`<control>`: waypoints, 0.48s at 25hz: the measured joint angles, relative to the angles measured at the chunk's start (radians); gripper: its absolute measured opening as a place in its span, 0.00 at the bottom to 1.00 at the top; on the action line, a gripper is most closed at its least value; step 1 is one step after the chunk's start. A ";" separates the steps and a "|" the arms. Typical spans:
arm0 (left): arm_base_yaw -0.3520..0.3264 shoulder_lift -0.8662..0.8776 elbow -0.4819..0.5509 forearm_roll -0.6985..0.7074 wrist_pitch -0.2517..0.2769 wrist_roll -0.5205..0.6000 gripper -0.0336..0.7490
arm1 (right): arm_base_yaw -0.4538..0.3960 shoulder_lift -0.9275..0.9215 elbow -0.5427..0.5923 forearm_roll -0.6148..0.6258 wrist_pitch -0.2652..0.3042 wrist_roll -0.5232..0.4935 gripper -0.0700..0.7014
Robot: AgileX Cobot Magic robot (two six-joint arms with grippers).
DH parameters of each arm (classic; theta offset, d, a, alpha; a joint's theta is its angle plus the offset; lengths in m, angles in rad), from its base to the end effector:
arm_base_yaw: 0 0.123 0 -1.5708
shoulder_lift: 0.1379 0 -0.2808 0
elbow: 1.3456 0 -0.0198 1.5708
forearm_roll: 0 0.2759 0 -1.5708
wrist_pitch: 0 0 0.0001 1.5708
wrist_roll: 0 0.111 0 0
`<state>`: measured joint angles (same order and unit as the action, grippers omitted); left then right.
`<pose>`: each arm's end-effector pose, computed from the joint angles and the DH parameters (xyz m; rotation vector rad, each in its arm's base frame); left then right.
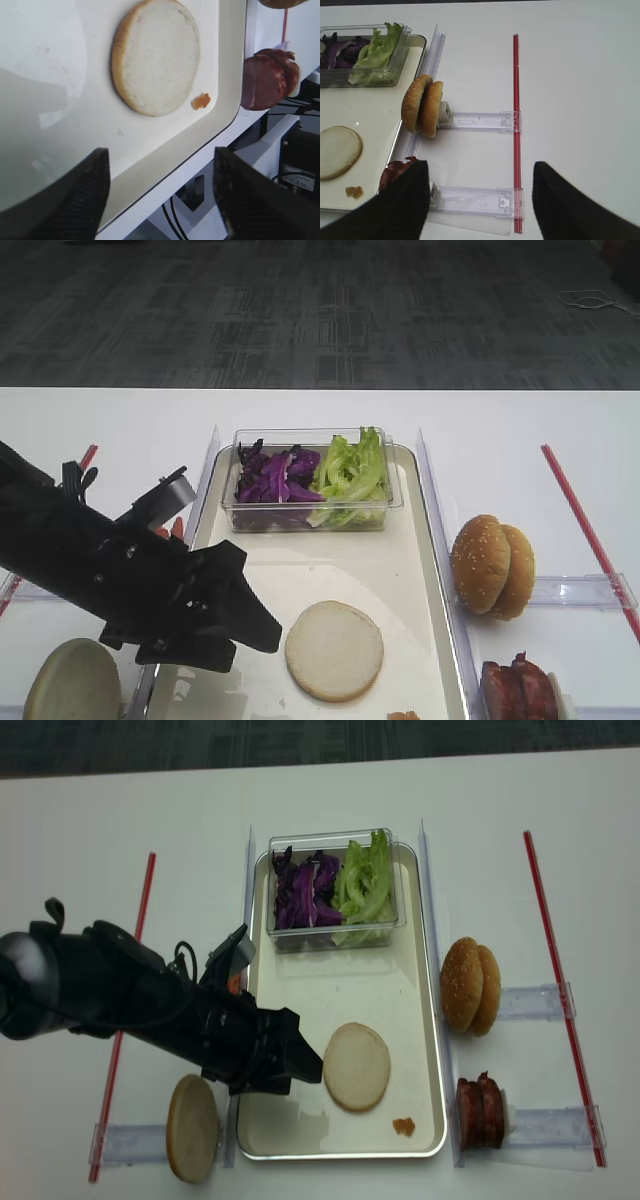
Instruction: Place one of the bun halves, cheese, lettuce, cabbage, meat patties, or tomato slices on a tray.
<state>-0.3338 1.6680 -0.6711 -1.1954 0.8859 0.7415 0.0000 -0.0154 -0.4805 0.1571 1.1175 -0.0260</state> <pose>0.2276 -0.1636 0.1157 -0.2335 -2.8440 1.2596 0.0355 0.0156 0.2702 -0.0396 2.0988 0.1742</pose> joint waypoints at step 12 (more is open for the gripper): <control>0.000 -0.086 -0.102 0.195 0.039 -0.183 0.62 | 0.000 0.000 0.000 0.000 0.002 0.000 0.68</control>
<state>-0.3338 1.5824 -0.7729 -1.0004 0.9250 0.5588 0.0000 -0.0154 -0.4805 0.1571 1.1194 -0.0260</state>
